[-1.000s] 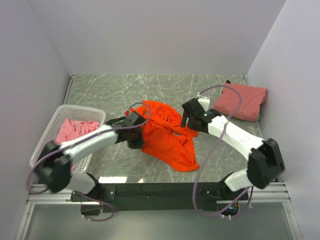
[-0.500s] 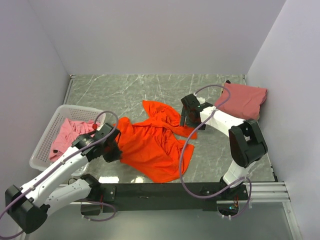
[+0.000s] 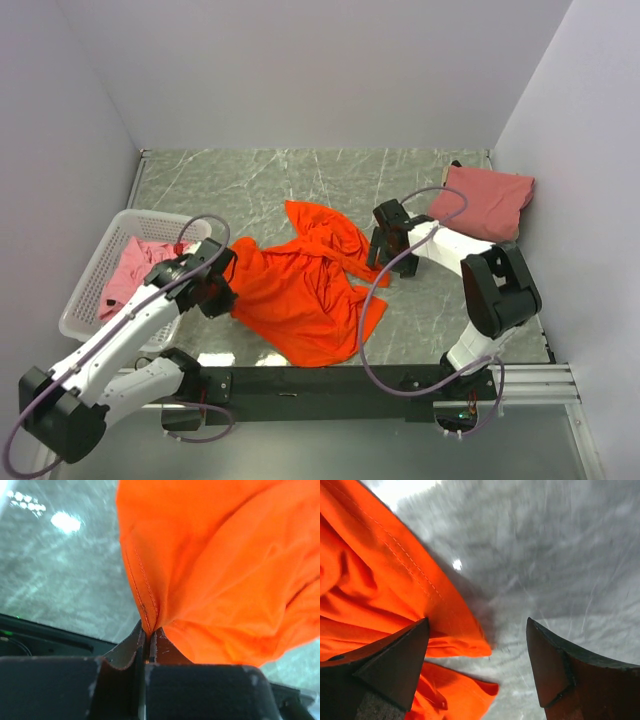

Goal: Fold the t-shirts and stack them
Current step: Flatten the tshirt out

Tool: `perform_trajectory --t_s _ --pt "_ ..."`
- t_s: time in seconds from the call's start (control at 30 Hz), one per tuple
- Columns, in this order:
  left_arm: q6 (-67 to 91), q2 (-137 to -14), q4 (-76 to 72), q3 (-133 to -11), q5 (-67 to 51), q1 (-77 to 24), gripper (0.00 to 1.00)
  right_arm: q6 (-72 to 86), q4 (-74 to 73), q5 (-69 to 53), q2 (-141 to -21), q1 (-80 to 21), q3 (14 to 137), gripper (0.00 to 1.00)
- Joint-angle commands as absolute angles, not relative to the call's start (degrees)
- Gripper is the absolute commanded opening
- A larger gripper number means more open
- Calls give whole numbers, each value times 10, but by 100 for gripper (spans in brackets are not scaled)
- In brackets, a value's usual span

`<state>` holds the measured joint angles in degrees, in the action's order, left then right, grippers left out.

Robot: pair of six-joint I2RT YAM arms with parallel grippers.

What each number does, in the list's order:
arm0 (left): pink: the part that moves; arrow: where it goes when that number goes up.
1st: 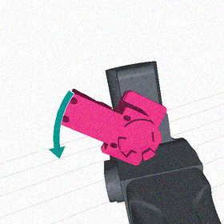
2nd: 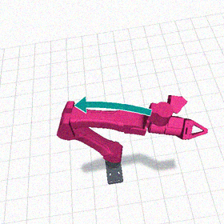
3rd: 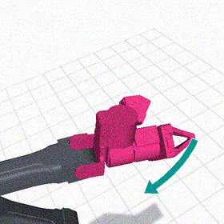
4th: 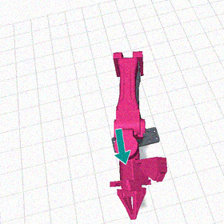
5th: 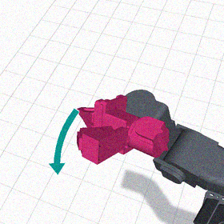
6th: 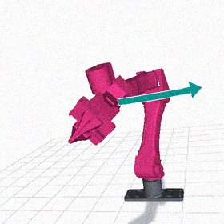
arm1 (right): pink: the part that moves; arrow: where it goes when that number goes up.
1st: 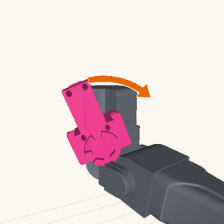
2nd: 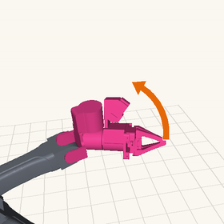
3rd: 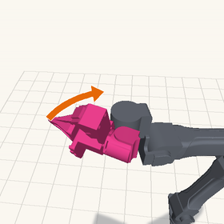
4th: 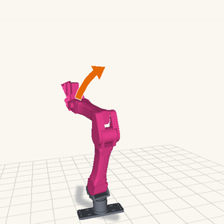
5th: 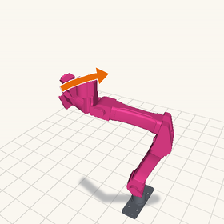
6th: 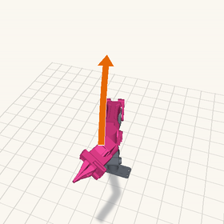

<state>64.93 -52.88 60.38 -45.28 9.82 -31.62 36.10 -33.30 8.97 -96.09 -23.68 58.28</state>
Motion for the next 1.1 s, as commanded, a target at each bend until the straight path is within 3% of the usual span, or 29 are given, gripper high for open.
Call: perform_trajectory --t_s 0.0,0.27,0.6,1.07 --pt "581 -569 559 -484 106 -273 1 379 -331 69 -911 -236 556 83" --pt "500 -621 533 -511 84 -222 1 406 -323 35 -892 -243 516 72" --pt "474 -655 490 -504 55 -191 1 412 -341 44 -839 -256 476 70" --pt "458 -672 477 -510 50 -174 1 407 -309 19 -883 -262 462 49"
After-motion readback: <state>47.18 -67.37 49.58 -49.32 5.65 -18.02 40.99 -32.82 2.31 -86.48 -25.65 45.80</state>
